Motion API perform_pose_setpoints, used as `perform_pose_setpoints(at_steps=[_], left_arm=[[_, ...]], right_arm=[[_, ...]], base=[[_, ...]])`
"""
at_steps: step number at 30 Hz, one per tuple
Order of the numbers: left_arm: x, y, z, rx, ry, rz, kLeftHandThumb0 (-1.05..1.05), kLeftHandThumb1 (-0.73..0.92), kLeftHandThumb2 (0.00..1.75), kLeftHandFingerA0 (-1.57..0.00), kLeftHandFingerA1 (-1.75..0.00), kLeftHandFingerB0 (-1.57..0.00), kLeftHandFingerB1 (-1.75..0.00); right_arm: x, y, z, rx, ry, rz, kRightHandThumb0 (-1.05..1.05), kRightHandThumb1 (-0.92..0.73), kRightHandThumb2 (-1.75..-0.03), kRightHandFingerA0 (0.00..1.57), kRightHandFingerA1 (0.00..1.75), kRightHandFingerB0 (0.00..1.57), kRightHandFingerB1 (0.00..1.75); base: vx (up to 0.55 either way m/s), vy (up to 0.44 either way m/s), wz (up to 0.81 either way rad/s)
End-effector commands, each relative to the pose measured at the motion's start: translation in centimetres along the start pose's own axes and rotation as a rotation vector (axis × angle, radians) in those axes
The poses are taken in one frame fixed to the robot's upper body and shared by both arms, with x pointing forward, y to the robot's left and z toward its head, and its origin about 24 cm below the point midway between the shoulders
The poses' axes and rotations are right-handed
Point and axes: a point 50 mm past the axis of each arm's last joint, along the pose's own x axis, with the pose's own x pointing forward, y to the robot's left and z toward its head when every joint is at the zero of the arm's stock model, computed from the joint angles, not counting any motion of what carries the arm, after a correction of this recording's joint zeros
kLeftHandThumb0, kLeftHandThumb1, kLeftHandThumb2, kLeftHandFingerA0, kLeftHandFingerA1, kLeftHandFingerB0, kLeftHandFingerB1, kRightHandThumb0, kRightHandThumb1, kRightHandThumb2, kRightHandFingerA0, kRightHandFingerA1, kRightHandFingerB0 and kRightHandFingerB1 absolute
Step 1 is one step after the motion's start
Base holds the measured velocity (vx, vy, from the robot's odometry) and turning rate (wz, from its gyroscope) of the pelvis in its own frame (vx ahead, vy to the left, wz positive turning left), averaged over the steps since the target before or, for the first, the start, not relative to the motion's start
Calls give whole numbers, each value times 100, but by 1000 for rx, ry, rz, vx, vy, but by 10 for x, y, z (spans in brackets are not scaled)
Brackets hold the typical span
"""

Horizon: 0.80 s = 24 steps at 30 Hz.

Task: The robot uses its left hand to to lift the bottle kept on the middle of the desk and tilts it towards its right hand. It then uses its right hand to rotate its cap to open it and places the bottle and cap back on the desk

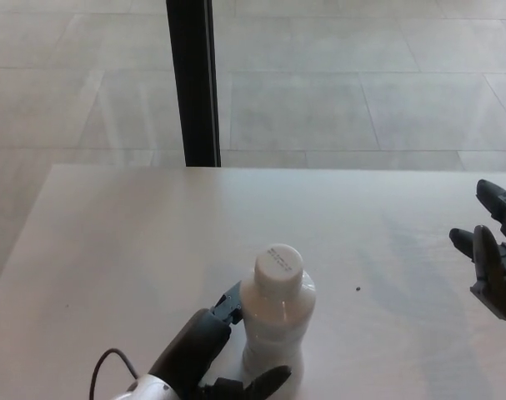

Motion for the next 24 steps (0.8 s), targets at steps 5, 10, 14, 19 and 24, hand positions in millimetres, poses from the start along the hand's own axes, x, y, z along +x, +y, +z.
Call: perform_pose_setpoints(at_steps=[5,10,14,19,24], left_arm=[[12,-6,8,-43,43,41,-103,59,100,0,-15,0,-1],[20,-15,13,-25,81,5,-93,50,57,0,-1,0,0],[26,-22,19,16,106,54,-96,54,92,0,-25,0,-6],[31,-30,29,71,95,196,-78,45,80,-15,-62,0,-6],[37,-49,35,102,40,251,8,51,97,-117,-122,-14,-53]], right_arm=[[1,-1,3,-10,-15,6,-77,-88,-67,21,58,11,27],[2,0,3,-11,-13,7,-78,-88,-67,22,58,12,27],[3,1,4,-2,-14,12,-78,-87,-67,22,58,11,27],[4,-1,5,-2,-17,7,-78,-86,-67,23,58,12,26],[3,-4,10,-6,-30,-9,-77,-70,-105,23,61,6,38]], base=[[0,0,0],[0,0,0],[0,0,0],[0,0,0],[0,0,0]])
